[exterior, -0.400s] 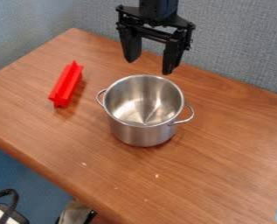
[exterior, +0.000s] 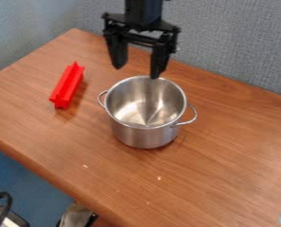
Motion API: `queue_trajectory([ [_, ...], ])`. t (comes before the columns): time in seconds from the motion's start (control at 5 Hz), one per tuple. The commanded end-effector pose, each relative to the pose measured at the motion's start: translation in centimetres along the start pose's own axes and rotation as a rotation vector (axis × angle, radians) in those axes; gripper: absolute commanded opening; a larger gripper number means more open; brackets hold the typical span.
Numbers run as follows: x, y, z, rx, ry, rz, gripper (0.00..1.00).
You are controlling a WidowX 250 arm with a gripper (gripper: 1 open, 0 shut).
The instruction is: Move the red object from the metal pot to the table
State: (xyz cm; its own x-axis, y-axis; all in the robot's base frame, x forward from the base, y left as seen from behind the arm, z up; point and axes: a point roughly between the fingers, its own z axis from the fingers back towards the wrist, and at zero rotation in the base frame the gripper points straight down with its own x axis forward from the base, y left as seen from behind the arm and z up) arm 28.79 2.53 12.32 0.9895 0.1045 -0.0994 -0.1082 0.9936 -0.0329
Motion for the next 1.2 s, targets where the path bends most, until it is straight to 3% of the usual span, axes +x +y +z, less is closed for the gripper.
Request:
queue_trajectory([
  [0.0,0.7,4.7,0.4,-0.032,-0.04,0.108,1.0],
  [0.4,3.8,13.6,0.7,0.047,-0.101,0.302,1.0],
  [0.8,4.8,17.6,-2.3,0.083,0.05,0.264,1.0],
  [1.0,4.5,17.7,-4.1,0.097,0.037,0.239,1.0],
])
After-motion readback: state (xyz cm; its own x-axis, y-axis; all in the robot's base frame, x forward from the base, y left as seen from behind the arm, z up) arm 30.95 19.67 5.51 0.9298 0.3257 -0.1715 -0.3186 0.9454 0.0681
